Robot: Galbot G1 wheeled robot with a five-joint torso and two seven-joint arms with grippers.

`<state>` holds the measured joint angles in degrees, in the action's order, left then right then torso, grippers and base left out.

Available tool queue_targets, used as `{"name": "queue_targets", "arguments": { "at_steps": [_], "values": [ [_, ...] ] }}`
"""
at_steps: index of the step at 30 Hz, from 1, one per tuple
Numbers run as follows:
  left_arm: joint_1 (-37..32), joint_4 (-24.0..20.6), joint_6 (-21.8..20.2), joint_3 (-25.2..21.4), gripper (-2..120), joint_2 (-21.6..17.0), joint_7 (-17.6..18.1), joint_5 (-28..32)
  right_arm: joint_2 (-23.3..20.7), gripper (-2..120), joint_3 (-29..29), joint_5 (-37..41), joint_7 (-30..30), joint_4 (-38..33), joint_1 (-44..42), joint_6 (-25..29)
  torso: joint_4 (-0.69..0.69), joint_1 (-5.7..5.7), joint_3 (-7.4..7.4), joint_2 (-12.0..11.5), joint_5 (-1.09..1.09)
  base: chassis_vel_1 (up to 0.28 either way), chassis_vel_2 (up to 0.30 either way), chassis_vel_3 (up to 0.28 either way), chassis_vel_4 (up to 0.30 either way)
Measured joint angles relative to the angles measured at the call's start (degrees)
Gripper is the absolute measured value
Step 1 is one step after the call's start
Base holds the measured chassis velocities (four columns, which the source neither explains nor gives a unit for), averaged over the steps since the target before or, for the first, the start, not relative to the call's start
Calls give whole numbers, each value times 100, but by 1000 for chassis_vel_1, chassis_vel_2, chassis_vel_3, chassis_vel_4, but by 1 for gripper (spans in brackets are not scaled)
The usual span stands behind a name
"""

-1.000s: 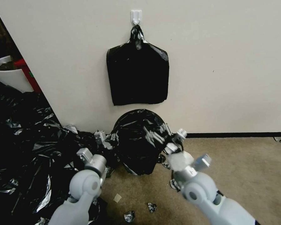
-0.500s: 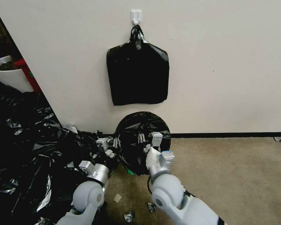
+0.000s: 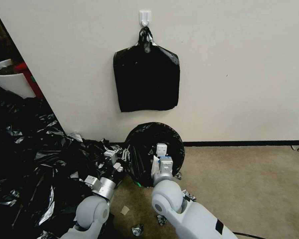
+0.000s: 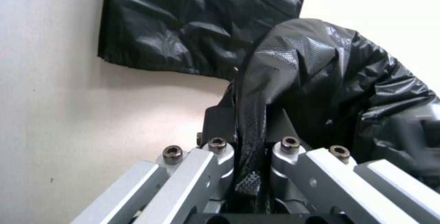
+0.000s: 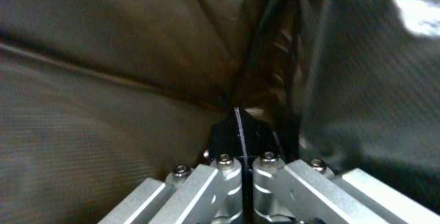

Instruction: Place a trash bag onto the trash bin.

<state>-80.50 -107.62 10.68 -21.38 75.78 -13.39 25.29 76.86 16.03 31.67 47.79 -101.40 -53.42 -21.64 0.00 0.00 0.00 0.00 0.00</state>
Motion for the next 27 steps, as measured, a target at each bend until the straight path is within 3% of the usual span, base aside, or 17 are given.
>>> {"name": "queue_targets", "arguments": {
  "at_steps": [8,11,13,17,27],
  "values": [
    [-10,20,7,15,5,18,-89,-52,-63,0,-129,-897,-200,364,184,-262,0,0,0,0,0,0,0,0,0],
    [6,25,-3,25,5,23,-88,-70,-78,0,-127,-606,-207,183,101,-118,-1,0,0,0,0,0,0,0,0],
    [24,53,-13,37,5,25,-89,-91,-96,0,-63,131,-217,-83,25,23,-1,0,0,0,0,0,0,0,0],
    [42,76,-17,79,5,47,-121,-102,-126,0,34,950,-269,-231,21,-235,-1,0,0,0,0,0,0,0,0],
    [2,-26,-19,113,5,66,-275,-110,-71,0,176,1007,-80,262,245,-692,-1,0,0,0,0,0,0,0,0]
  ]
}}
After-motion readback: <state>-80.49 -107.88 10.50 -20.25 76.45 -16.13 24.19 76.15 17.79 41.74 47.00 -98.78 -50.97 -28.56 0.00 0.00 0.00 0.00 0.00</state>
